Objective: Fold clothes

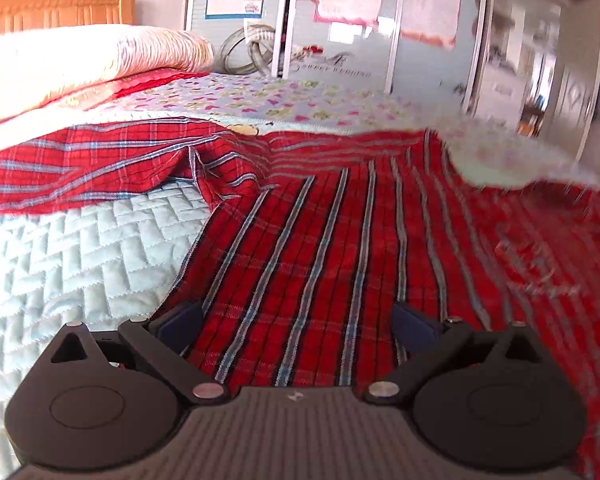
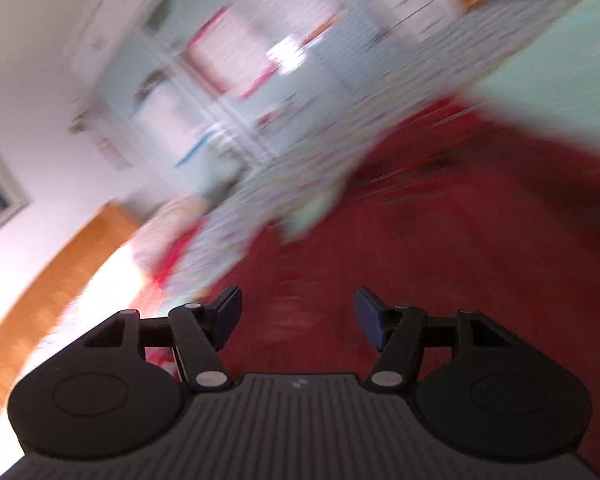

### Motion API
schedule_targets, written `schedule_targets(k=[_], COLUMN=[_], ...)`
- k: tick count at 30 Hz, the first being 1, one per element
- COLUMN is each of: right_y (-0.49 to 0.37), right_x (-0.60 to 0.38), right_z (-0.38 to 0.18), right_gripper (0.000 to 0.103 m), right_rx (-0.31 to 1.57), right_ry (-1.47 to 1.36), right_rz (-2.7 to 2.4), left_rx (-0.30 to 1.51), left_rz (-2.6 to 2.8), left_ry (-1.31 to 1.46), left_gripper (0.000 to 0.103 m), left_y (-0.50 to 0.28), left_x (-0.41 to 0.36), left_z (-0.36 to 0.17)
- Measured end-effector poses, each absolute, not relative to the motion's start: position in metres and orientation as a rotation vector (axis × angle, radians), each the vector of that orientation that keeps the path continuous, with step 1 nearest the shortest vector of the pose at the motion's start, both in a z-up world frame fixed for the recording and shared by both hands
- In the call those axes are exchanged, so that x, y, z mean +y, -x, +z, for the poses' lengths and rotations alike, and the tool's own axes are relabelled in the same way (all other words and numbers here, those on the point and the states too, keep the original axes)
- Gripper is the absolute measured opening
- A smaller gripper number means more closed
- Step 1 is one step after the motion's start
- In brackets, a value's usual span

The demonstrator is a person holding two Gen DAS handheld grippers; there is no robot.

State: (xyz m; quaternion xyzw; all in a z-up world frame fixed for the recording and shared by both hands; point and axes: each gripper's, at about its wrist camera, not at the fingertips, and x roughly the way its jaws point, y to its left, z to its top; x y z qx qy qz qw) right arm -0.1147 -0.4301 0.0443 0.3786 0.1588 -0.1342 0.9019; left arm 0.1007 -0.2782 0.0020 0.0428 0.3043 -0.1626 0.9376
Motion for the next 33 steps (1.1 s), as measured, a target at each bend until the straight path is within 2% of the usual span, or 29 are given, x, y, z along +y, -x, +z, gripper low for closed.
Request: schedule_targets(k=[3, 4, 5, 6, 10, 13, 20, 24, 29, 33], right_y=[0.258, 0.304, 0.343, 0.375, 0.492, 0.542, 0.575, 0.584, 0.581, 0.586], right_x=[-0.466, -0.475, -0.483, -0.489, -0.505, -0.498, -0.478, -0.469, -0.472, -0.483], right_z=[0.054, 0.058, 0.060, 0.060, 0.050, 0.034, 0.014, 0.003, -0.014, -0.029], right_gripper=[0.064, 0.064, 0.064, 0.064, 0.064, 0.064, 0.065, 0.065, 0.066, 0.066], right_rx=[0.367, 0.376, 0.380, 0.378, 0.333, 0.310, 0.399, 0.339, 0.247, 0.103], right_ry=[-0.775, -0.783, -0.801, -0.833, -1.028, -1.150, -1.106, -1.198, -1.380, -1.530], right_rz=[-0.566, -0.670, -0.748, -0.794, -0.931, -0.953, -0.950, -0.903, -0.762, -0.722], left_rx=[0.684, 0.732, 0.774, 0.794, 0.813, 0.870, 1.023, 1.138, 1.130, 1.083], left_rz=[-0.250, -0.218, -0.217, -0.256, -0.479, -0.660, -0.939, -1.030, -1.004, -0.968], left_ry=[-0.154, -0.147, -0.127, -0.102, 0.011, 0.039, -0.099, -0.129, -0.376, -0.507], left_gripper=[0.103, 0.099, 0.086, 0.081, 0.083, 0.085, 0.085, 0.085, 0.085, 0.085], left_y=[-0.094, -0.093, -0.087, -0.076, -0.013, 0.031, 0.126, 0.160, 0.199, 0.215], left_x=[-0.285, -0.289, -0.295, -0.303, -0.349, -0.399, -0.503, -0.526, -0.546, -0.556], left_z=[0.012, 0.019, 0.030, 0.043, 0.089, 0.108, 0.108, 0.093, 0.078, 0.072])
